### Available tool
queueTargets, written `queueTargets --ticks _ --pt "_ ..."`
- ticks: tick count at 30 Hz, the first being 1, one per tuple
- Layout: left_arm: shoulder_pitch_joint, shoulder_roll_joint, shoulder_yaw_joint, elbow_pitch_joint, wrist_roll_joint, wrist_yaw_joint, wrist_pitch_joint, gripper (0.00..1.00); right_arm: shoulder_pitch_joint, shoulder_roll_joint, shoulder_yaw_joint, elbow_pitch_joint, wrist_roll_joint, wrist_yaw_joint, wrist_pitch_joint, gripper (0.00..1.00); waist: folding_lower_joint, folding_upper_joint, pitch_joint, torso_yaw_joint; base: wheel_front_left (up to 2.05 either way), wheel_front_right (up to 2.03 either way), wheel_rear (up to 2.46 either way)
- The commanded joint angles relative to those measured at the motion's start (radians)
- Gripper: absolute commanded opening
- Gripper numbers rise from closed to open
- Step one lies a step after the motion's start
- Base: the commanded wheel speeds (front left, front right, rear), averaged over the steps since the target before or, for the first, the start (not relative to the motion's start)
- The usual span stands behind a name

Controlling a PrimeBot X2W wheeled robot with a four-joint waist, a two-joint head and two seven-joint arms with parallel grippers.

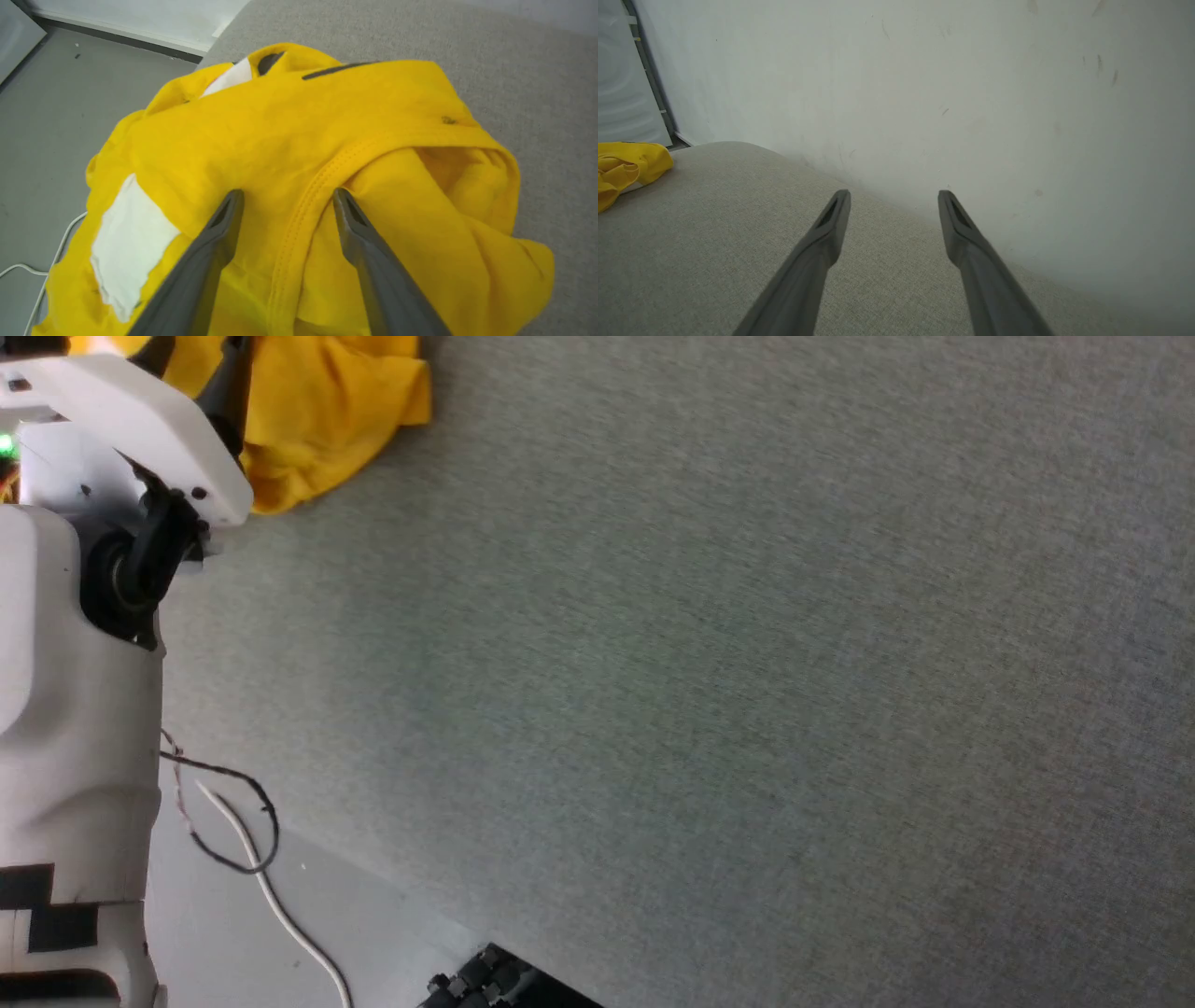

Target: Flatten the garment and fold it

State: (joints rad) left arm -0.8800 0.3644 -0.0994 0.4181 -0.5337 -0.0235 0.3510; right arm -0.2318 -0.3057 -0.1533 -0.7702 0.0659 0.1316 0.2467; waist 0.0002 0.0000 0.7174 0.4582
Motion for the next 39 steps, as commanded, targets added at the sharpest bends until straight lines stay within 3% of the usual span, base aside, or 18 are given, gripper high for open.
queueTargets --ticks 1,7,8,9,17,24,33,39 --pt "-0.017 -0.003 0.0 0.019 -0.003 0.008 0.004 1.0 -0.016 -0.005 -0.004 -0.012 0.006 -0.001 0.005 1.0 -0.0002 0.0 0.077 -0.06 0.0 0.0 0.0" --pt "-0.027 0.018 -0.028 0.15 0.024 0.013 0.029 1.0 -0.013 -0.011 -0.031 -0.038 0.019 -0.001 0.024 1.0 -0.0002 0.0 0.112 -0.078 0.0 0.0 0.0" --pt "-0.029 0.013 -0.035 0.169 0.022 0.003 0.032 0.82 -0.012 -0.012 -0.035 -0.04 0.021 -0.001 0.025 1.0 -0.0002 0.0 0.115 -0.078 0.0 0.0 0.0" --pt "-0.031 0.007 -0.038 0.181 0.018 -0.003 0.029 0.0 -0.012 -0.014 -0.037 -0.041 0.022 -0.001 0.026 1.0 -0.0002 0.0 0.117 -0.077 0.0 0.0 0.0" --pt "-0.071 0.034 -0.034 0.224 0.015 -0.023 -0.008 0.0 -0.027 0.011 -0.012 -0.011 0.036 -0.001 -0.002 1.0 -0.0002 0.0 0.073 -0.081 0.0 0.0 0.0" --pt "-0.086 0.127 0.002 0.18 0.02 -0.002 0.004 0.0 -0.026 0.074 0.022 0.076 0.043 -0.001 -0.085 1.0 -0.0002 0.0 -0.036 -0.126 0.0 0.0 0.0" --pt "-0.105 0.239 0.041 0.001 0.015 0.018 0.077 0.0 0.013 0.183 0.022 0.212 0.047 -0.001 -0.208 1.0 -0.0002 0.0 -0.213 -0.192 0.0 0.0 0.0" --pt "-0.166 0.26 0.029 -0.163 0.0 0.015 0.164 0.0 0.048 0.232 -0.005 0.301 0.058 -0.001 -0.275 1.0 -0.0002 0.0 -0.32 -0.235 0.0 0.0 0.0"
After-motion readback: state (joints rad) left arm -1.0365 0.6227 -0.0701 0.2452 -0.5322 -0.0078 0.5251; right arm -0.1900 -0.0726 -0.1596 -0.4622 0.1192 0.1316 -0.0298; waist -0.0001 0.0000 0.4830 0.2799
